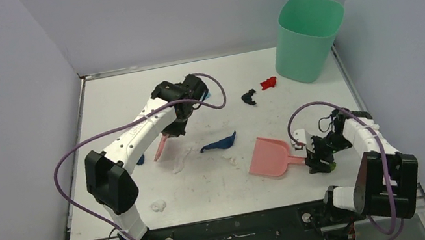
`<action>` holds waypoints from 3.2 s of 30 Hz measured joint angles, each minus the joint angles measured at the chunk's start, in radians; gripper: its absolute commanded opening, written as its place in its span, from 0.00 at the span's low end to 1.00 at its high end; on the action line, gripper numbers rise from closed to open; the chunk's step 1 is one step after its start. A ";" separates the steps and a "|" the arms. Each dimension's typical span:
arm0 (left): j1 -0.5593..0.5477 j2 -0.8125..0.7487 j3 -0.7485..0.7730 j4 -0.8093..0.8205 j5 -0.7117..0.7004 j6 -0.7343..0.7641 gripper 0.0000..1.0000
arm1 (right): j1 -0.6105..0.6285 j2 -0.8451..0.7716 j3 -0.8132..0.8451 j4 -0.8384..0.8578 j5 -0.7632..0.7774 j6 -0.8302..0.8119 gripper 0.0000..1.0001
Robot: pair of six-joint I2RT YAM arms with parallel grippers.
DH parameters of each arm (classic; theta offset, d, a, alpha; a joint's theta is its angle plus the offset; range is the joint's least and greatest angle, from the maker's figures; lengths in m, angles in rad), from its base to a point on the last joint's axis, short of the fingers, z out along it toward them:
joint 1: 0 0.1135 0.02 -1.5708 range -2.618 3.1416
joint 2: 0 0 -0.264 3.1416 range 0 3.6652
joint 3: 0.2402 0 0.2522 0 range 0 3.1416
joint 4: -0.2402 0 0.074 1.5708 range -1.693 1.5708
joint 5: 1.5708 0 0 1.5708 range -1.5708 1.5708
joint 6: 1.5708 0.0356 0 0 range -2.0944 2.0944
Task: Sweep away the paper scraps from the table
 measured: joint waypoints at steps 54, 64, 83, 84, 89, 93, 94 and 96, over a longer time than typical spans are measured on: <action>-0.132 0.294 0.428 0.074 0.617 -0.083 0.00 | 0.496 0.170 0.338 -0.023 0.213 0.631 0.18; -0.130 0.134 0.423 0.027 0.490 -0.116 0.00 | 0.496 0.052 0.289 -0.060 0.214 0.601 0.18; 0.189 -0.073 -0.055 -0.143 -0.252 -0.121 0.00 | 0.589 0.164 0.282 0.018 0.210 0.616 0.18; 0.197 -0.066 -0.063 -0.140 -0.268 -0.121 0.00 | 0.596 0.171 0.282 0.024 0.211 0.623 0.18; 0.224 0.010 -0.101 -0.091 -0.275 -0.124 0.00 | 0.612 0.223 0.311 0.043 0.214 0.655 0.18; 0.231 0.052 -0.159 0.004 -0.196 -0.118 0.00 | 0.613 0.247 0.337 0.066 0.231 0.692 0.18; 0.231 0.059 -0.167 0.023 -0.166 -0.116 0.00 | 0.613 0.249 0.345 0.068 0.235 0.700 0.18; 0.225 0.063 -0.171 0.061 -0.105 -0.110 0.00 | 0.613 0.253 0.359 0.071 0.240 0.711 0.18</action>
